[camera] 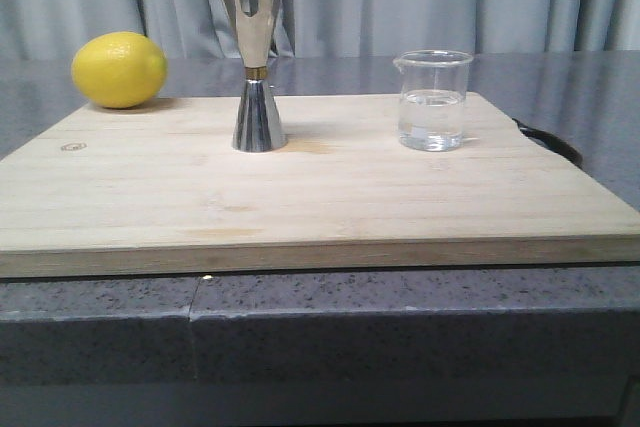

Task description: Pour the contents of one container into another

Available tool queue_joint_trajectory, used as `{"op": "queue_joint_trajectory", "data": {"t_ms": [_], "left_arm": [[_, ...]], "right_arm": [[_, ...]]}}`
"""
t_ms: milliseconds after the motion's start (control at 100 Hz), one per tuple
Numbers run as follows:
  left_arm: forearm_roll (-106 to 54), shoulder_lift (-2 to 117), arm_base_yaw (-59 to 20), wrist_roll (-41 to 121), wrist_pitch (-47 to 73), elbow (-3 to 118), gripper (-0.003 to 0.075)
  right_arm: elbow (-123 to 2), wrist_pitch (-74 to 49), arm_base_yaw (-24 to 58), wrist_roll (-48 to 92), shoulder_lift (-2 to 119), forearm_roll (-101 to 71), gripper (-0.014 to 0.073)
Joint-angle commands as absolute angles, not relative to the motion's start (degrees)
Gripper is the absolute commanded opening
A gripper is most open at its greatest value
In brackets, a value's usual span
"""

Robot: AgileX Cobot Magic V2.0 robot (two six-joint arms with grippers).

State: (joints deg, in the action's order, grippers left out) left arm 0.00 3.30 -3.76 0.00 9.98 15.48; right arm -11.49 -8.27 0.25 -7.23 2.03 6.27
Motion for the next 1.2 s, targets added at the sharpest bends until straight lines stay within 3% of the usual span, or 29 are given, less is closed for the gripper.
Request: {"op": "queue_joint_trajectory", "data": {"t_ms": [0, 180, 390, 1190], "left_arm": [[0.38, 8.15, -3.55, 0.00, 10.28, 22.04, -0.0019], [1.28, 17.62, -3.55, 0.00, 17.23, 31.99, -0.0019], [1.28, 24.26, -3.55, 0.00, 16.02, 36.78, -0.0019], [1.28, 26.34, -3.55, 0.00, 16.47, 36.47, -0.0019]], "right_arm": [[-17.67, -8.11, -0.15, -6.88, 6.10, 7.18, -0.0062], [-27.00, -16.62, -0.15, -5.52, 15.43, 8.95, -0.0062], [-32.42, -18.47, -0.15, -5.51, 22.94, 10.92, -0.0062], [-32.53, -17.82, -0.15, -5.51, 23.59, 10.81, -0.0062]]}}
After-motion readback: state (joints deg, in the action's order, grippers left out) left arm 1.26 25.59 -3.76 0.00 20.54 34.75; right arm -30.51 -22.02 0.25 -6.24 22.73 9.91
